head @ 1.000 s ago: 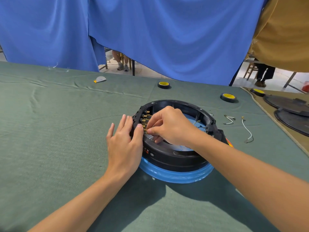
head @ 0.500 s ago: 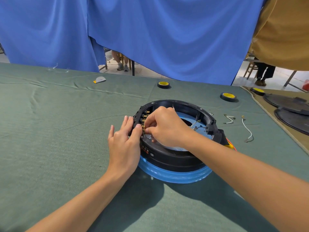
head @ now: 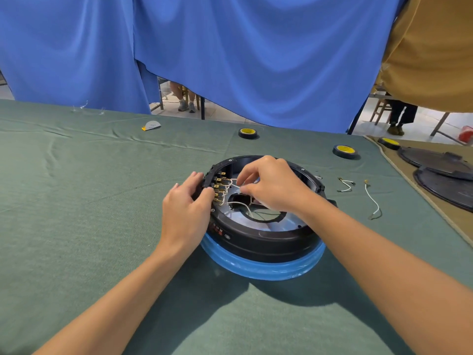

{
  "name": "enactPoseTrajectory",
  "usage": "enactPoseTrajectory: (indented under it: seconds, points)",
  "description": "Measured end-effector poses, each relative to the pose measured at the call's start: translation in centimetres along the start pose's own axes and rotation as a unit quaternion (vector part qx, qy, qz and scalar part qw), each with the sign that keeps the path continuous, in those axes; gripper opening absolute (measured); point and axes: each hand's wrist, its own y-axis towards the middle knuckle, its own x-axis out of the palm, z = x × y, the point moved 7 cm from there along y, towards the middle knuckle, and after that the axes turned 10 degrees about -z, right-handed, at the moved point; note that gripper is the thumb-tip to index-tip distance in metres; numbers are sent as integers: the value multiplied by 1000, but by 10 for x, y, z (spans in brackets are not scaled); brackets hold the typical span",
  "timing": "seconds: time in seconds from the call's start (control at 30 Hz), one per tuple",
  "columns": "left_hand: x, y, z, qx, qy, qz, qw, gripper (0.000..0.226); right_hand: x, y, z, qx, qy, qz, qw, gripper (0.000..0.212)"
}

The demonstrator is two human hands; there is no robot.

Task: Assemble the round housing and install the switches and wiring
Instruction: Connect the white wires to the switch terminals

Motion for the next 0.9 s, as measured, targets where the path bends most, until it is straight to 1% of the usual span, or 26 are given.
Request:
enactPoseTrajectory:
  seconds: [0.1,0.17,0.2,0.27,0.33,0.4,0.5,0.57,0.67,0.77,0.9]
  points:
    - [0,22,2,-34,-3,-40,999,62,2,5,-3,8,-19,-1,1000,14]
    - [4,40,6,-40,28,-75,996,48,7,10,-10,2,-44,-18,999,20]
    - [7,48,8,-40,47,-88,994,42,9,12,-12,2,-57,-24,998,19]
    - [16,60,10,-30,87,-104,990,39,11,15,-14,13,-77,-15,997,14]
    - [23,67,7,-17,103,-105,989,41,9,19,-9,46,-82,11,996,9]
    - [26,68,1,-16,81,-104,991,45,8,22,-3,90,-66,18,994,10]
    - [27,69,-6,-20,31,-113,993,52,14,26,6,129,20,-3,991,8]
    - [27,69,-8,-25,20,-110,993,56,17,28,9,145,60,-6,988,9]
    - [26,68,-10,-33,23,-104,994,58,16,31,8,150,65,3,987,10]
    - [27,68,-9,-30,22,-105,994,60,14,31,3,147,45,1,988,12]
    - [28,68,-7,-17,38,-115,992,58,14,25,-1,110,26,-38,993,14]
